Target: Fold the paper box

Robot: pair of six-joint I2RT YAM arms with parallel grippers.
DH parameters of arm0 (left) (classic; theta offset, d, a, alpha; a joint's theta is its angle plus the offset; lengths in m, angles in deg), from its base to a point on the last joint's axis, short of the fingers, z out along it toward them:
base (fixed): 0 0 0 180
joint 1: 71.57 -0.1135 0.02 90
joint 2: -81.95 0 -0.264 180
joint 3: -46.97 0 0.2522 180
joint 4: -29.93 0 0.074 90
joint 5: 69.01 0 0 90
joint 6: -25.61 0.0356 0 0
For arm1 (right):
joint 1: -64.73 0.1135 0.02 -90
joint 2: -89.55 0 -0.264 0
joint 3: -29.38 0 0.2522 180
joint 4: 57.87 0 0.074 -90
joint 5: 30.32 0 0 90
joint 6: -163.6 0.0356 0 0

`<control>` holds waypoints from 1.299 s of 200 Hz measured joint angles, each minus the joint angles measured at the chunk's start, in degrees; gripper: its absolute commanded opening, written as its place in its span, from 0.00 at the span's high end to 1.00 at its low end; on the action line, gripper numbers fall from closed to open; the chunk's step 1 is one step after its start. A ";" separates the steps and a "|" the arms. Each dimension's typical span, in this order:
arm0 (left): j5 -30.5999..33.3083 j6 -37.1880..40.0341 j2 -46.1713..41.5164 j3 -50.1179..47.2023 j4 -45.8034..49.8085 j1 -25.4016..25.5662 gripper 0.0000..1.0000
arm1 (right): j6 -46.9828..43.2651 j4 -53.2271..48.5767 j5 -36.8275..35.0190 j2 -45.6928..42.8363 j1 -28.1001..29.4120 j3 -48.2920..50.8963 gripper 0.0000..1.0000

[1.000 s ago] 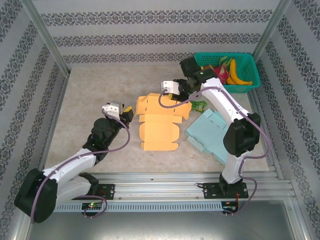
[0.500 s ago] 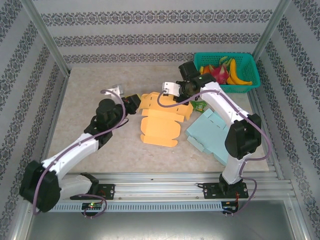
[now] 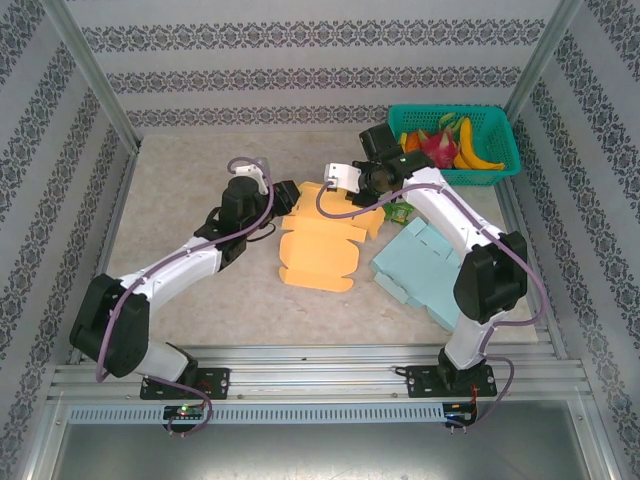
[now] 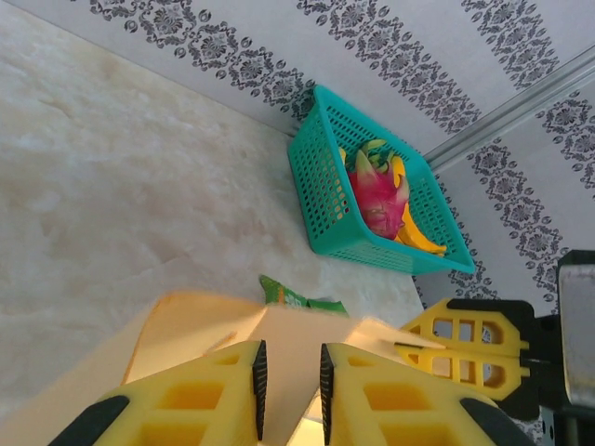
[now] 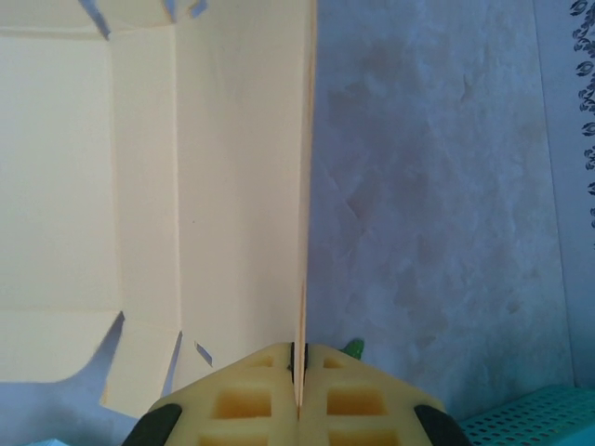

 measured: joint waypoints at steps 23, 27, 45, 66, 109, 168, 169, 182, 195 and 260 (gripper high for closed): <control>-0.11 0.00 0.94 0.20 -0.04 0.00 0.76 | -0.11 0.04 0.46 -0.11 0.31 0.50 1.00; -0.31 0.00 1.14 0.20 -0.11 0.00 0.76 | -0.13 0.02 0.48 -0.13 0.35 0.59 1.00; -2.01 -0.07 2.21 0.44 -0.55 0.02 0.76 | -0.11 0.15 0.68 -0.13 0.63 0.90 1.00; -3.65 -0.70 3.93 1.29 -1.51 0.28 0.76 | -0.09 0.04 -0.15 -0.13 0.83 0.94 1.00; -3.17 -1.75 5.79 1.53 -2.47 0.72 0.76 | 0.04 1.14 -0.98 -0.31 0.74 3.04 1.00; -3.89 -2.03 3.54 -4.61 -4.00 -1.31 0.74 | -1.14 8.90 -2.69 -2.34 2.34 9.66 1.00; -3.98 -2.03 3.39 -4.94 -4.02 -1.49 0.74 | -1.22 9.18 -2.69 -2.34 2.36 9.84 1.00; -4.13 -1.40 1.62 -7.69 -3.96 -3.10 0.70 | -1.75 11.23 -2.67 -2.75 2.78 11.28 1.00; -4.09 -0.28 -0.98 -10.54 -3.54 -4.59 0.66 | -2.21 13.42 -2.69 -3.67 3.10 12.87 1.00; 1.42 8.39 -22.18 -20.22 -0.31 -5.27 0.56 | -6.99 24.28 -6.05 -8.59 5.79 19.87 1.00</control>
